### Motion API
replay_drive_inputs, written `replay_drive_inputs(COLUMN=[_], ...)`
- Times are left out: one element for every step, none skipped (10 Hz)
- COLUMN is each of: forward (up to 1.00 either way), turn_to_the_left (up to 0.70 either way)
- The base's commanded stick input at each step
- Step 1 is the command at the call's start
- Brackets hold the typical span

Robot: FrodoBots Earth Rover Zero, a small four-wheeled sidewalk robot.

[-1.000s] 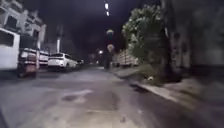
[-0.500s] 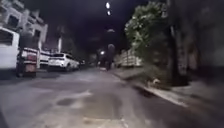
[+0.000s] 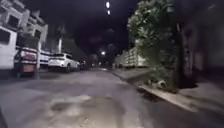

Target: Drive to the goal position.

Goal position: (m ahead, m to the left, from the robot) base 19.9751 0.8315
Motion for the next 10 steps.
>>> replay_drive_inputs(forward=[0.5, 0.5, 0.5, 0.5, 0.5, 0.5, 0.5, 0.5, 0.5, 0.5], turn_to_the_left=[0.0, 0.0, 0.0, 0.0, 0.0, 0.0, 0.0, 0.0, 0.0, 0.0])
